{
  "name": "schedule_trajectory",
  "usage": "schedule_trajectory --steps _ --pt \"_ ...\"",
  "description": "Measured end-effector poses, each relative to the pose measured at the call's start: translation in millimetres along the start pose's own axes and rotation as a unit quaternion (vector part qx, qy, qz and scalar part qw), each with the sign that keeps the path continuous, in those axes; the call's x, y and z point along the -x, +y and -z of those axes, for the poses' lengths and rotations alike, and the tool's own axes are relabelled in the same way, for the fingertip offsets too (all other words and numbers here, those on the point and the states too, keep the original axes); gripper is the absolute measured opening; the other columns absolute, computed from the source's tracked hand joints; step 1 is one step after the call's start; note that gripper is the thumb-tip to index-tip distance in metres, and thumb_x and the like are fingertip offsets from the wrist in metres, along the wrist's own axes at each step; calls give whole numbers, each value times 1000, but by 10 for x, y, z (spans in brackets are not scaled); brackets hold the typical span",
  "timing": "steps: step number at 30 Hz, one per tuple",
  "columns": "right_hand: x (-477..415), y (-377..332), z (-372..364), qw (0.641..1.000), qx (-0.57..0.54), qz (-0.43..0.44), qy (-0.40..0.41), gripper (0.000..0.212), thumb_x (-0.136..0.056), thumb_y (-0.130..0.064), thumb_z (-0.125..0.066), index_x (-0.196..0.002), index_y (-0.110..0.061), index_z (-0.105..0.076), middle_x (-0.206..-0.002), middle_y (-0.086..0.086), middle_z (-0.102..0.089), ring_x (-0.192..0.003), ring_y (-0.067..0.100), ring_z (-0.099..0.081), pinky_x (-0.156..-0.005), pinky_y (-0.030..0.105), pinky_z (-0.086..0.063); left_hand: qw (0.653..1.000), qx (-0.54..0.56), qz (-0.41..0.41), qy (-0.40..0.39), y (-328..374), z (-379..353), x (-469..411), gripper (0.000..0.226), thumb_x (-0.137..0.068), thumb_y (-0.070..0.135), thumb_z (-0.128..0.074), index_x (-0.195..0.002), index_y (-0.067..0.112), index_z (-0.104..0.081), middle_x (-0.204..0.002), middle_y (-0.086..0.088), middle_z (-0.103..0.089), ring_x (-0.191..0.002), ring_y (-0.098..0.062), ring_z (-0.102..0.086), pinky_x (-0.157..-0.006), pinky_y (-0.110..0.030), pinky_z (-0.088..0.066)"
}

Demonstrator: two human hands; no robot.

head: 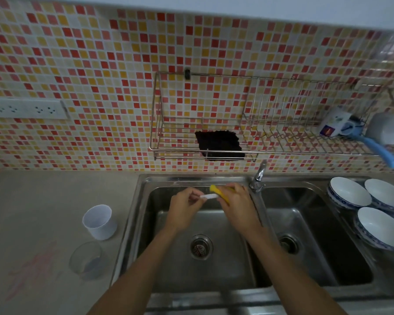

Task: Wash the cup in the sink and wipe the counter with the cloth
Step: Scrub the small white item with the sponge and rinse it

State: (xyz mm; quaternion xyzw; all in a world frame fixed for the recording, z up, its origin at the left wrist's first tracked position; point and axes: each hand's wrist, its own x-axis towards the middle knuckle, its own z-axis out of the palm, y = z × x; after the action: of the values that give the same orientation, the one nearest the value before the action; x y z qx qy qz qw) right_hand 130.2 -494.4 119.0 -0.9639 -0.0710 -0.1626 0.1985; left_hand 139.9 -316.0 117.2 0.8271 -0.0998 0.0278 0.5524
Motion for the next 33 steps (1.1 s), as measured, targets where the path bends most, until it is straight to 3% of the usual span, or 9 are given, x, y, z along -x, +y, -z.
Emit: schedule_trajectory --steps 3,7,11,15,19,21,24,27,33 --pt "31 -29 -167 994 -68 -70 42 44 -88 -21 -64 -131 -27 -56 -120 5 -51 -109 20 -47 -92 26 -45 998 14 41 37 -81 -140 -108 10 -88 16 -68 -96 11 -70 -88 3 -71 -82 -7 -66 -70 -10 -50" --pt "96 -7 -398 995 -94 -21 26 48 -91 -18 -60 -138 -22 -49 -128 6 -47 -112 20 -47 -87 19 -38 996 18 72 49 -204 -298 -224 8 -88 14 -69 -93 9 -71 -87 1 -72 -82 -10 -67 -75 -17 -52" --pt "-1 404 -559 983 -121 -138 29 44 -91 -16 -59 -134 -21 -53 -124 11 -49 -107 25 -51 -88 26 -46 993 7 101 63 -296 -431 -281 6 -86 15 -70 -92 13 -70 -84 7 -70 -79 -3 -66 -72 -12 -51" --pt "86 276 -571 995 -102 -21 13 51 -85 -11 -64 -134 -20 -56 -126 7 -52 -107 23 -51 -88 26 -44 990 -2 128 63 -338 -547 -382 6 -86 17 -70 -92 15 -70 -83 10 -71 -79 2 -66 -74 -14 -51" --pt "-41 611 -662 982 -137 -126 30 52 -82 -8 -67 -130 -23 -58 -123 8 -52 -105 27 -49 -88 38 -52 987 -7 153 50 -328 -672 -437 8 -85 22 -72 -92 17 -71 -88 6 -73 -85 -5 -68 -79 -19 -53" --pt "-49 691 -691 985 -124 -121 26 43 -80 -14 -69 -121 -27 -63 -117 6 -54 -99 28 -50 -82 40 -52 986 -4 159 43 -325 -721 -435 5 -86 19 -70 -91 17 -71 -88 5 -73 -87 -8 -69 -81 -24 -54" --pt "-61 749 -657 995 -84 -47 35 22 -83 -25 -64 -104 -22 -70 -106 4 -60 -89 28 -53 -70 38 -52 989 -16 148 22 -307 -747 -414 9 -86 18 -71 -93 14 -72 -89 5 -73 -88 -9 -69 -81 -24 -54" --pt "-138 861 -605 998 -60 -1 36 30 -87 -34 -46 -102 -22 -69 -103 2 -62 -85 27 -53 -64 36 -51 993 -85 84 -26 -230 -753 -385 16 -85 15 -71 -100 18 -68 -94 9 -70 -89 -3 -65 -80 -17 -51" --pt "-184 979 -581 996 -83 -8 22 30 -84 -26 -66 -114 -24 -67 -110 1 -59 -94 25 -52 -70 35 -53 985 -175 3 10 -139 -775 -438 15 -82 9 -73 -96 16 -73 -85 13 -64 -78 5 -58 -73 -4 -43"
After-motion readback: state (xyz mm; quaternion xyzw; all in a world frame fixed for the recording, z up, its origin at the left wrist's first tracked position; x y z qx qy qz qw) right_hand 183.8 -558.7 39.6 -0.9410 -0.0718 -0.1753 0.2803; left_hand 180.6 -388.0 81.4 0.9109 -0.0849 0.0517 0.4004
